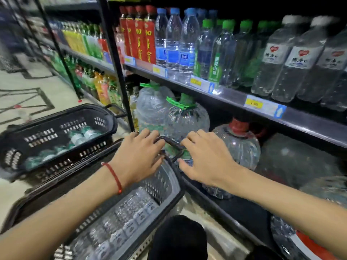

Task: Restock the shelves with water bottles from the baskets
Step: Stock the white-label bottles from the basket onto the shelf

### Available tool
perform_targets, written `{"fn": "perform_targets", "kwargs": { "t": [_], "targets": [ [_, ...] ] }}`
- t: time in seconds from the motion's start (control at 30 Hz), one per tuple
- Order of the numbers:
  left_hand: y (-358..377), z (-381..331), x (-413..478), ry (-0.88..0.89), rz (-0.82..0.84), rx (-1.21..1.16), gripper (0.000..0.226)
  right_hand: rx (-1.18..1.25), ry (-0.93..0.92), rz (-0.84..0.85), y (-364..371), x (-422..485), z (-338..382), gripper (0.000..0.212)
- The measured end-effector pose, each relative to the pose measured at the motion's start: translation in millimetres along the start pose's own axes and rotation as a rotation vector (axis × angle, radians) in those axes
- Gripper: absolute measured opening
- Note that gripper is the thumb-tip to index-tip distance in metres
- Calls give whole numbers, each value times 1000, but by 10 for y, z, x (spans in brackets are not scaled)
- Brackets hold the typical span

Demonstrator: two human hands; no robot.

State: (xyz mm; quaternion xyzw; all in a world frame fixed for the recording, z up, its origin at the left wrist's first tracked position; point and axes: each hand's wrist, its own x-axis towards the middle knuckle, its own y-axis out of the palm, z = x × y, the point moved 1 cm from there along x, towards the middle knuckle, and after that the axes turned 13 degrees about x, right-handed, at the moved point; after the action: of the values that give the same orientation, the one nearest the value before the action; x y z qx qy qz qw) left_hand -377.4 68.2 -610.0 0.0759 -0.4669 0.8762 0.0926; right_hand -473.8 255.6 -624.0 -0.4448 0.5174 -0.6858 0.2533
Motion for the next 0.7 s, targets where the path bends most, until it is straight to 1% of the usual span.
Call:
{"fn": "perform_targets", "kwargs": {
  "t": [0.13, 0.2, 0.33, 0.47, 0.57, 0.7],
  "targets": [
    [279, 78, -488, -79, 93, 28, 37, 72, -113, 83, 363, 115, 363, 47],
    [396, 114, -712, -118, 167, 35, 40, 99, -172, 107, 560, 188, 517, 44],
    [630, 141, -1155, -174, 290, 47, 42, 183, -267, 209, 1027, 303, 768, 39],
    [879, 156, -1494, -222, 400, 20, 41, 224, -282, 242, 1578, 392, 936, 40],
    [1082, 128, -1653, -249, 434, -2, 37, 227, -278, 263, 1966, 459, 1020, 32],
    [1348, 70, -1718, -278, 446, -50, 36, 186, -218, 441, 2333, 568, 1098, 36]
  ]
}}
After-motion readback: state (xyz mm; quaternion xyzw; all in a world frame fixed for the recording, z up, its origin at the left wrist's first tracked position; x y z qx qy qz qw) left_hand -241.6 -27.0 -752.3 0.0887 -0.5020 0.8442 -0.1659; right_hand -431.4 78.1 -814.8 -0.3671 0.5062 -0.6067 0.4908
